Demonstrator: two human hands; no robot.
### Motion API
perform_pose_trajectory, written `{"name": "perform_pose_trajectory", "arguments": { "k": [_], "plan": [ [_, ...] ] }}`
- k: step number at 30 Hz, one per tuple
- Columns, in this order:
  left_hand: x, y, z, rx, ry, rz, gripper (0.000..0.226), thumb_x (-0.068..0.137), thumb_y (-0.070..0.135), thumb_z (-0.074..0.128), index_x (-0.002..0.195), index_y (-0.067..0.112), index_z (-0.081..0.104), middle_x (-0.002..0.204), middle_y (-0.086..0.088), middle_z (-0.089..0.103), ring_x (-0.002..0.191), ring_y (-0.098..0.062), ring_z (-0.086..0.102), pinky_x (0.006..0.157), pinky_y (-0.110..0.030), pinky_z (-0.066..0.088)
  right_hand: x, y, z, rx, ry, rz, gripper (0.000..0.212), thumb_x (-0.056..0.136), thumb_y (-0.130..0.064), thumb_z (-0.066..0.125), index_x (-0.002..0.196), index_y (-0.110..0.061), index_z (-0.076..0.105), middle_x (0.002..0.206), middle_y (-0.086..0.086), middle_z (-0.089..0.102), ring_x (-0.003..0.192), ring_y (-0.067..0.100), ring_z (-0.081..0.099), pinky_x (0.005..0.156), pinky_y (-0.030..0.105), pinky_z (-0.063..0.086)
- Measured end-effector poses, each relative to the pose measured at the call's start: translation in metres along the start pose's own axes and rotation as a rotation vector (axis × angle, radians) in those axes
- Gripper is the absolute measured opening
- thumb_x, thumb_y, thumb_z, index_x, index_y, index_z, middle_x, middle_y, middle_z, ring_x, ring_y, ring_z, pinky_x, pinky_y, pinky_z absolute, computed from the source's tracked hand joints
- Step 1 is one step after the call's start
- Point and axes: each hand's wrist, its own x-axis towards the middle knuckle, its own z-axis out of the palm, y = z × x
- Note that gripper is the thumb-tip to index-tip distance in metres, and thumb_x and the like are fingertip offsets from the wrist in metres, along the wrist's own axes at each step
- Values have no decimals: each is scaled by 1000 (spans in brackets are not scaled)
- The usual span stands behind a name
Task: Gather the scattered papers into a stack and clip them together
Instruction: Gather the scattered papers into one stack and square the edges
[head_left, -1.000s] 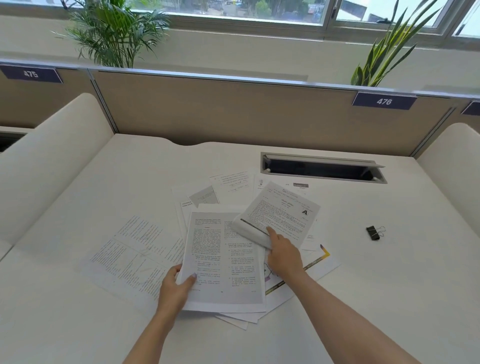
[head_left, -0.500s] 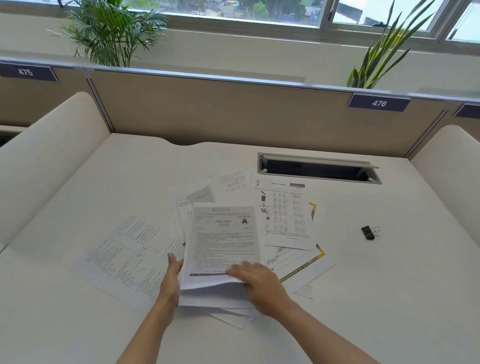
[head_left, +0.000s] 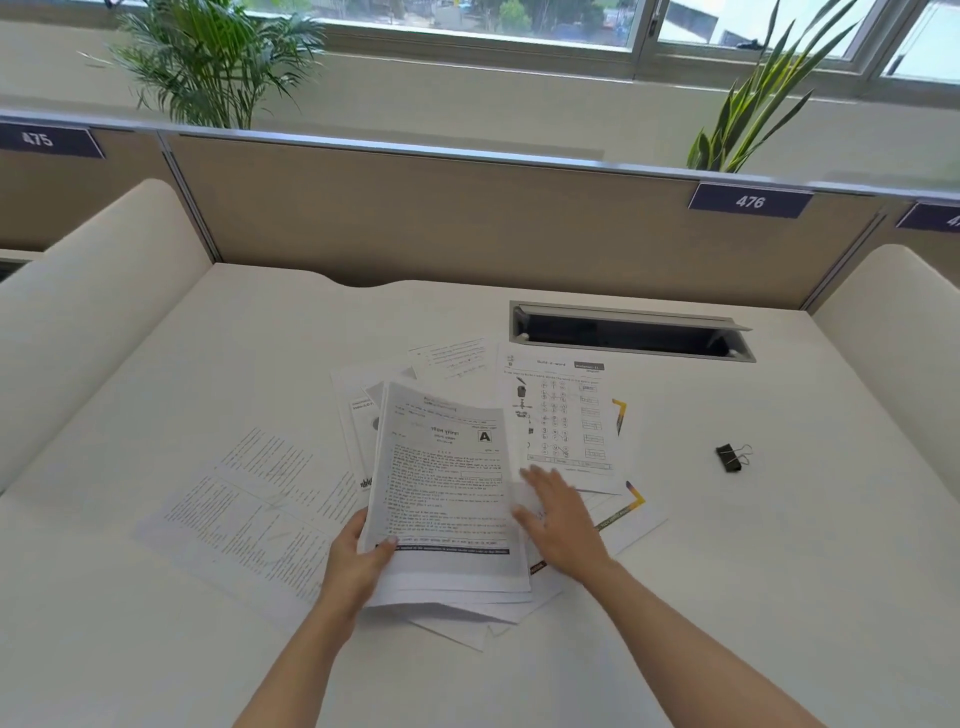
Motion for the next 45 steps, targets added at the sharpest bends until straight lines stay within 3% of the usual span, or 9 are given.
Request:
{"name": "perform_pose_trajectory", "arguments": {
  "k": [5,10,20,23,26,28,31,37,45],
  "plan": [
    [6,-2,-8,-58,64,26,52,86,12,68,134,19,50,122,-6,60,109,-27,57,97,-40,47,14,34,-17,-150,16,200,62,100,-44,33,153,-23,9,162,-3,1,150,21,-3,120,44,0],
    [10,-1,-16,-169,126,31,57,85,8,68,138,15,48,128,-10,59,116,-32,57,104,-50,44,4,38,-13,-126,-64,158,59,102,-44,27,153,-21,8,162,-4,5,150,19,-1,120,39,-2],
    [17,5,-5,-127,87,32,54,86,11,68,137,14,48,125,-9,60,116,-31,56,104,-46,43,-60,15,21,-95,-34,-52,54,101,-45,30,152,-28,20,158,-18,15,148,8,3,118,21,3],
    [14,3,4,-63,90,41,46,87,11,68,130,16,52,118,-6,61,103,-23,59,92,-35,48,-78,14,28,-82,-11,-102,49,102,-34,34,150,-29,25,156,-18,22,148,8,8,117,16,3],
    [9,2,13,11,101,68,43,89,10,65,129,18,52,108,0,61,88,-12,58,71,-20,44,-89,16,27,-3,43,-82,41,100,-24,42,141,-25,46,147,-16,41,142,5,26,113,11,14],
    [8,0,18,63,89,79,43,90,9,63,130,17,50,110,0,61,98,-21,59,77,-24,47,-92,18,21,42,102,-48,33,96,-19,48,126,-24,60,131,-13,57,129,8,46,104,11,27],
    [6,0,28,150,80,86,50,90,11,62,137,16,44,125,-4,58,115,-27,55,97,-36,46,-88,19,8,154,213,84,30,94,-17,53,122,-22,60,120,-10,59,120,13,51,95,12,30],
    [1,3,55,485,61,177,71,81,30,72,142,18,36,134,-5,47,129,-30,34,103,-40,33,-65,8,-4,175,147,344,69,90,-43,57,147,-15,28,147,1,34,136,23,27,112,35,27],
    [-4,-11,70,689,-29,306,105,74,44,74,151,13,10,154,-2,28,140,-22,24,114,-36,25,-45,-11,0,122,158,503,83,82,-41,66,147,-14,23,150,7,25,132,34,28,103,45,36]
  ]
}}
